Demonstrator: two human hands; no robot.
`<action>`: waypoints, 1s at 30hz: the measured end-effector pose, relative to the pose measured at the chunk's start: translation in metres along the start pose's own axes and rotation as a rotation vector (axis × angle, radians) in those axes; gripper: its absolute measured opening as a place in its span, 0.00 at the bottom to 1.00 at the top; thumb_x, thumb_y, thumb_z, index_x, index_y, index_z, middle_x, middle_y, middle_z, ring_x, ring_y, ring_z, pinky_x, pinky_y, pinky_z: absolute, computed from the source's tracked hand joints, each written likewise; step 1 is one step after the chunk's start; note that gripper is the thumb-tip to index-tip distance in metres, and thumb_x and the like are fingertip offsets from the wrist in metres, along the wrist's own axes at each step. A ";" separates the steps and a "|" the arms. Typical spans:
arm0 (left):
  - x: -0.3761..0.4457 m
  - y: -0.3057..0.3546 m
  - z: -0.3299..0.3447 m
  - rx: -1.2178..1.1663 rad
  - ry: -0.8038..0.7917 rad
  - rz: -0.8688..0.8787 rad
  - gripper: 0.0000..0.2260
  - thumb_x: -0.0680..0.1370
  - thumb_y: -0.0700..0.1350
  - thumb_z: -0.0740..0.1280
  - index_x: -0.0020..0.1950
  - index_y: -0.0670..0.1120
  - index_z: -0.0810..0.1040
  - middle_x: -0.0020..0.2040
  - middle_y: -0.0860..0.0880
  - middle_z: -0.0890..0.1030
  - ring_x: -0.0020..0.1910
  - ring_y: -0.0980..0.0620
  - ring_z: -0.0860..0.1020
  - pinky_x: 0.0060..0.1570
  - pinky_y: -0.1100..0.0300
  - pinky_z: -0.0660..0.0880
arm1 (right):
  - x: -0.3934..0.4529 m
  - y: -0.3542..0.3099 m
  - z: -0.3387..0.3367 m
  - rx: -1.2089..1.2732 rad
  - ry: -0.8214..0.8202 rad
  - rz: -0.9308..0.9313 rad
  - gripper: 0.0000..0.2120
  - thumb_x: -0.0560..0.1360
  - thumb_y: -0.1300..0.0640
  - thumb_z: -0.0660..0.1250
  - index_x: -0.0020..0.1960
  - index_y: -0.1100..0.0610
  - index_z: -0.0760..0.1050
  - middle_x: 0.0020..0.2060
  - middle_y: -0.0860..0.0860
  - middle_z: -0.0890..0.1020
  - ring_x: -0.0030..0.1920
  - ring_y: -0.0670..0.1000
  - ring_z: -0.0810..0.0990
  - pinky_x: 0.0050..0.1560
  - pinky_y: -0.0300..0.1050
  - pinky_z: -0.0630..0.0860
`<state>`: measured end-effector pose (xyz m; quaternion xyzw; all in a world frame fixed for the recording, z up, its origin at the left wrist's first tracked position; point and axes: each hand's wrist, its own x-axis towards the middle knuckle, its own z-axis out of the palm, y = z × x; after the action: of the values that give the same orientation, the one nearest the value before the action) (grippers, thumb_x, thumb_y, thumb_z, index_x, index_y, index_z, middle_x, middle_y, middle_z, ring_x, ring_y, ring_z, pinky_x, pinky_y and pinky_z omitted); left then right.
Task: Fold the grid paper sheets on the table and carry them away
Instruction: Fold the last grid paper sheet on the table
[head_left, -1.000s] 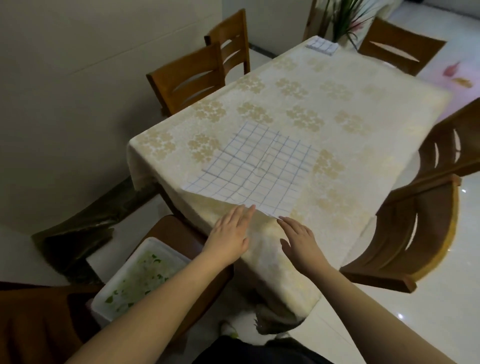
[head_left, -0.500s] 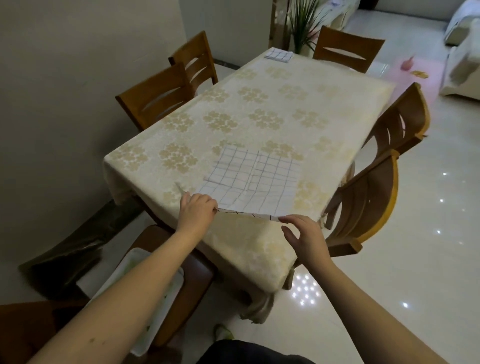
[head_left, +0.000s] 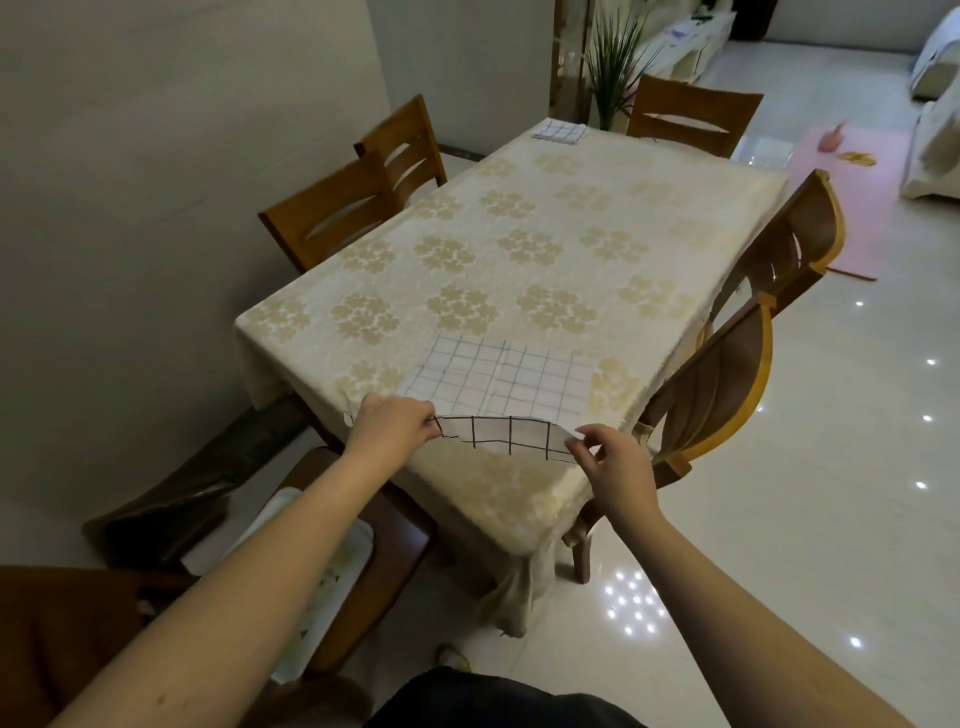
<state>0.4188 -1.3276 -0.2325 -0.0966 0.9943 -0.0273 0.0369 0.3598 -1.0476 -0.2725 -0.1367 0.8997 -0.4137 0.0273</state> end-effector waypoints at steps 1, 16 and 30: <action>-0.001 -0.001 -0.001 -0.012 0.004 -0.011 0.08 0.81 0.54 0.61 0.47 0.53 0.77 0.44 0.54 0.81 0.47 0.50 0.78 0.52 0.54 0.63 | 0.000 0.000 -0.002 0.017 0.013 0.036 0.09 0.77 0.51 0.69 0.53 0.54 0.81 0.40 0.42 0.78 0.40 0.45 0.76 0.48 0.50 0.77; 0.061 -0.011 0.006 -0.217 0.180 0.011 0.09 0.82 0.47 0.60 0.53 0.47 0.80 0.49 0.51 0.81 0.47 0.48 0.78 0.37 0.57 0.69 | 0.047 -0.007 0.010 0.202 0.069 0.226 0.07 0.80 0.52 0.64 0.55 0.52 0.77 0.46 0.45 0.82 0.32 0.41 0.82 0.34 0.39 0.76; 0.242 -0.027 0.059 -0.307 0.006 0.225 0.11 0.83 0.45 0.58 0.57 0.46 0.79 0.50 0.47 0.80 0.50 0.46 0.77 0.42 0.53 0.74 | 0.192 0.014 0.062 0.045 0.171 0.509 0.10 0.81 0.51 0.62 0.57 0.54 0.78 0.45 0.49 0.84 0.43 0.51 0.81 0.41 0.45 0.76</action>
<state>0.1920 -1.4035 -0.3063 0.0106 0.9914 0.1286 0.0216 0.1821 -1.1361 -0.3120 0.1301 0.8947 -0.4233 0.0577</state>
